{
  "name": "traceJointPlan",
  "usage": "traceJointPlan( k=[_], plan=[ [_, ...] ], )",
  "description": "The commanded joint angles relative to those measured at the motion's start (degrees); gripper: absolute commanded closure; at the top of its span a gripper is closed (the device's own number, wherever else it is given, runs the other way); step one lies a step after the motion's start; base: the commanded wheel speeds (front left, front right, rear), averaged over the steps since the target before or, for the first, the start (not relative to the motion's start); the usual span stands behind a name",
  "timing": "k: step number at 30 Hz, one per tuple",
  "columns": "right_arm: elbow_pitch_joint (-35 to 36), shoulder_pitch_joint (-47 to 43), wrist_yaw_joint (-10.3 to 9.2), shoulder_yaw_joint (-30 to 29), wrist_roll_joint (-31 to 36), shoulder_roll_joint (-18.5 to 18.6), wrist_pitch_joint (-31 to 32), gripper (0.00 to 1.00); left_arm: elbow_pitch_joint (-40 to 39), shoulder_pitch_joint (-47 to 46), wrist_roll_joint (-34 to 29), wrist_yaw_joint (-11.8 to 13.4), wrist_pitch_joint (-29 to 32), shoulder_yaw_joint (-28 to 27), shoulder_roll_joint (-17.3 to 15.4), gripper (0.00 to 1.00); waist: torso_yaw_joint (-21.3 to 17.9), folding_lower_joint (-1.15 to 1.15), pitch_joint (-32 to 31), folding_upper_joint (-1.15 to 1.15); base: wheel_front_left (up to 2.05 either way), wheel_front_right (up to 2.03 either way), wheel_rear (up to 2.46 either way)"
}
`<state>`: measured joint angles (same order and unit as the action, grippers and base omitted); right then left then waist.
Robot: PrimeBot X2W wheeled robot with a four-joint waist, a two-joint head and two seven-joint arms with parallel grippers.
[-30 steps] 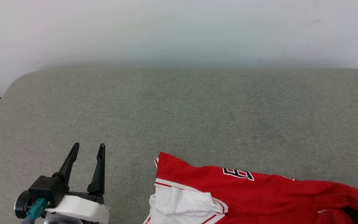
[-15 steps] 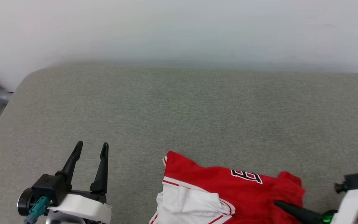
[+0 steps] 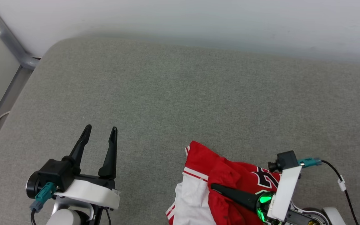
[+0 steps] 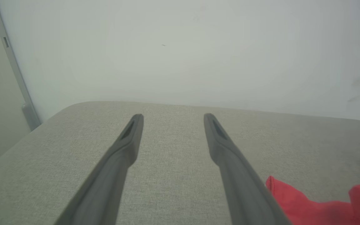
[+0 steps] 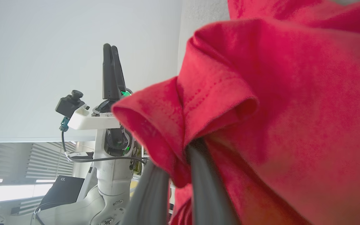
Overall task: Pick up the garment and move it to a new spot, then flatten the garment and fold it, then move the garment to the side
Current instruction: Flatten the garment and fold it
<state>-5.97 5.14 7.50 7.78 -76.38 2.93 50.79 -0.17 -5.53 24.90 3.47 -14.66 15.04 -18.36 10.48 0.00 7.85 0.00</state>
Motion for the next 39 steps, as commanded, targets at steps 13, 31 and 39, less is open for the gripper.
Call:
traceJointPlan(
  k=[13, 31, 39],
  plan=[
    [-7.39, 4.93, -0.02, 9.16, 2.48, -0.02, -11.15, 0.0, 2.49, -2.82, -1.68, -2.43, -0.63, -1.85, 3.1, 0.0, 1.81, 0.0, 3.96, 0.0, 0.0, 0.0, 0.0],
    [4.52, 3.19, -0.02, 8.38, 21.03, 5.46, -29.72, 0.0, 3.8, 0.53, -3.47, -2.83, -0.58, -3.53, 3.08, 0.0, -3.44, 0.0, -1.91, 0.0, 0.0, 0.0, 0.0],
    [7.12, -0.45, -0.02, -3.32, 42.49, 5.66, -40.65, 0.0, 4.37, 2.54, -3.45, -1.14, -0.58, -4.46, 2.73, 0.0, -7.0, 0.0, -4.5, 0.0, 0.0, 0.0, 0.0]
  ],
)
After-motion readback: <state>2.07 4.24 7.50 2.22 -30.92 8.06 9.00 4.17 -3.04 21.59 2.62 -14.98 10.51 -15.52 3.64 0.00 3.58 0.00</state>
